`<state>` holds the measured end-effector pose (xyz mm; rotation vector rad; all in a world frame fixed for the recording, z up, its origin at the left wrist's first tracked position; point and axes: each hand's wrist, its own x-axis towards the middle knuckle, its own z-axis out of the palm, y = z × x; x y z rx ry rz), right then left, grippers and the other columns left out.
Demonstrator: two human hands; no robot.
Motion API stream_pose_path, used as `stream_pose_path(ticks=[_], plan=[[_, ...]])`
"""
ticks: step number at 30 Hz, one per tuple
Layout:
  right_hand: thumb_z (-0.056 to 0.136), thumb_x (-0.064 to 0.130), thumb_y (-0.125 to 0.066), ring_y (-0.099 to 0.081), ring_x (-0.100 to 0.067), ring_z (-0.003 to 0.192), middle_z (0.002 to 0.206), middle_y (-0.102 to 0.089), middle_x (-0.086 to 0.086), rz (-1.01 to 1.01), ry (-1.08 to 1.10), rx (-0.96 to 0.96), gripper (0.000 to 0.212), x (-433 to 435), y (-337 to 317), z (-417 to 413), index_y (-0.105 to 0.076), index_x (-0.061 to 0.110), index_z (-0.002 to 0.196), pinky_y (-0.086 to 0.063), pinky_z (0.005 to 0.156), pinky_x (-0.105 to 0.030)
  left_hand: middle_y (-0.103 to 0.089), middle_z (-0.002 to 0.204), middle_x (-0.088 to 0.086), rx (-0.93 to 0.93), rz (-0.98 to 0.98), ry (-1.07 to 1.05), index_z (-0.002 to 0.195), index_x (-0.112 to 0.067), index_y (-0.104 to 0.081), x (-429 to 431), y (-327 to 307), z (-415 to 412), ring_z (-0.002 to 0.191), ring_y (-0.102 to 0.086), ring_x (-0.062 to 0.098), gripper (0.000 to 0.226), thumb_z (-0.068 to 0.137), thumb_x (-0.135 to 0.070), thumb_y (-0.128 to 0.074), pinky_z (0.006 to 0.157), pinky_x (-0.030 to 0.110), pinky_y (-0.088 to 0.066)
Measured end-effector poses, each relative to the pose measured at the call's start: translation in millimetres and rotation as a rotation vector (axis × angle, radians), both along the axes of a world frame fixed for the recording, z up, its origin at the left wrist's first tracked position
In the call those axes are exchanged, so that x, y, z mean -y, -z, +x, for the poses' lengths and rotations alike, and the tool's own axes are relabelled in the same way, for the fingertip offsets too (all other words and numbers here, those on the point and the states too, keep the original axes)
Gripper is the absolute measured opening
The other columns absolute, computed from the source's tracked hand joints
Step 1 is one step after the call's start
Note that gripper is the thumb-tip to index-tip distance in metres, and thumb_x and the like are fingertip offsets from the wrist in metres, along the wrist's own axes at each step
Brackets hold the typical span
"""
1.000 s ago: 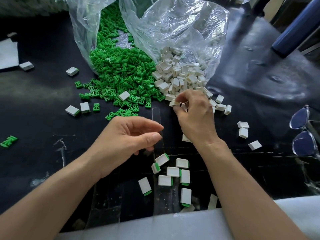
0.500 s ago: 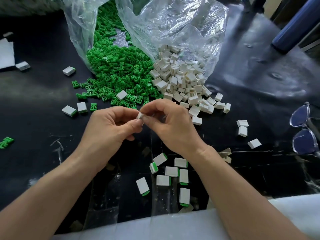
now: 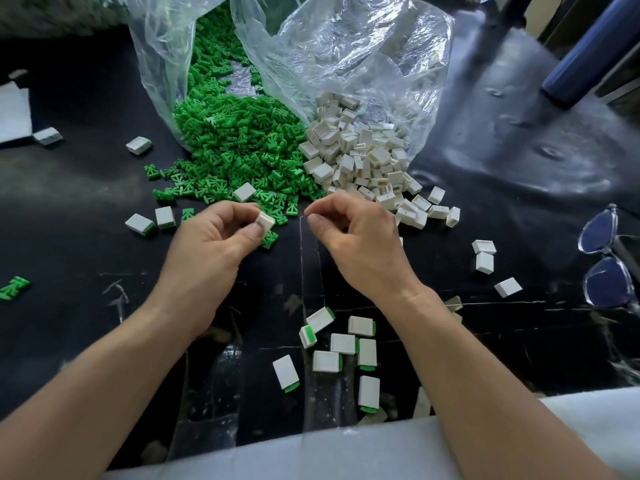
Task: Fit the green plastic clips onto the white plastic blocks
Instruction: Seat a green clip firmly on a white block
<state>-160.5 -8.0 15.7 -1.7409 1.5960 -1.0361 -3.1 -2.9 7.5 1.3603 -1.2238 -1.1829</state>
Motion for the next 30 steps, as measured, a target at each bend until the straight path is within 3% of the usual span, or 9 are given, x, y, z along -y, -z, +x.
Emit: stream_pose_path(ticks=[5,9,15,19,24,28,30], plan=[[0.083,0.012,-0.065,-0.060,-0.016,0.092,0.098,-0.063,-0.002,0.047,-0.068,-0.159,0.019,-2.2,5.0,4.1,-0.068,0.013,0.103,-0.047,0.088,-0.032,-0.071,0.097,-0.004,-0.194,0.060,0.107,0.085,-0.014,-0.066,-3.5,-0.8,-6.6,0.089,-0.063,0.005,0.012,0.085,-0.006,-0.057,0.085,0.020,-0.047],[0.081,0.013,-0.067,-0.059,-0.021,0.098,0.103,-0.058,-0.004,0.070,-0.131,-0.176,0.027,-3.7,4.2,7.1,-0.066,0.014,0.108,-0.047,0.089,-0.041,-0.071,0.093,-0.001,-0.168,0.018,0.033,0.084,-0.019,-0.067,-2.4,0.1,-3.5,0.086,-0.064,0.012,0.010,0.084,-0.011,-0.061,0.083,0.028,-0.050],[0.078,0.021,-0.071,-0.056,-0.015,0.082,0.091,-0.058,-0.002,0.063,-0.229,-0.201,0.018,-7.4,-2.0,6.7,-0.071,0.015,0.096,-0.047,0.080,-0.036,-0.072,0.076,-0.006,-0.146,-0.017,-0.016,0.083,-0.018,-0.063,0.6,-1.5,0.5,0.071,-0.068,0.007,0.014,0.089,-0.006,-0.057,0.055,0.016,-0.051],[0.076,0.023,-0.073,-0.050,-0.008,0.085,0.090,-0.050,0.007,0.134,-0.308,-0.283,0.029,-8.4,-3.7,3.2,-0.068,0.016,0.103,-0.045,0.084,-0.030,-0.072,0.074,-0.006,-0.143,-0.023,-0.004,0.082,-0.020,-0.063,-0.7,-2.9,0.8,0.066,-0.067,0.006,0.016,0.089,-0.007,-0.057,0.052,0.016,-0.050],[0.077,0.022,-0.072,-0.043,-0.008,0.081,0.083,-0.045,0.009,0.122,-0.322,-0.338,0.020,-7.0,-4.3,2.5,-0.065,0.015,0.095,-0.039,0.076,-0.025,-0.072,0.074,-0.006,-0.141,-0.008,0.004,0.084,-0.019,-0.063,-1.4,-3.7,0.1,0.064,-0.067,0.007,0.016,0.089,-0.006,-0.056,0.051,0.016,-0.050],[0.076,0.015,-0.073,-0.046,-0.010,0.071,0.070,-0.046,0.014,0.140,-0.295,-0.235,0.022,-7.0,-3.5,0.7,-0.053,0.023,0.081,-0.040,0.070,-0.025,-0.072,0.073,-0.005,-0.151,0.002,0.007,0.082,-0.020,-0.064,-2.4,-4.5,-1.7,0.064,-0.068,0.008,0.011,0.085,-0.010,-0.061,0.052,0.016,-0.051],[0.077,0.012,-0.071,-0.048,-0.005,0.065,0.068,-0.049,0.015,0.137,-0.241,-0.147,0.018,-6.3,-2.6,-0.7,-0.058,0.023,0.084,-0.043,0.069,-0.021,-0.072,0.072,-0.005,-0.157,0.000,0.012,0.080,-0.020,-0.065,-3.4,-6.2,-2.3,0.063,-0.067,0.007,0.006,0.074,-0.019,-0.065,0.051,0.015,-0.050]])
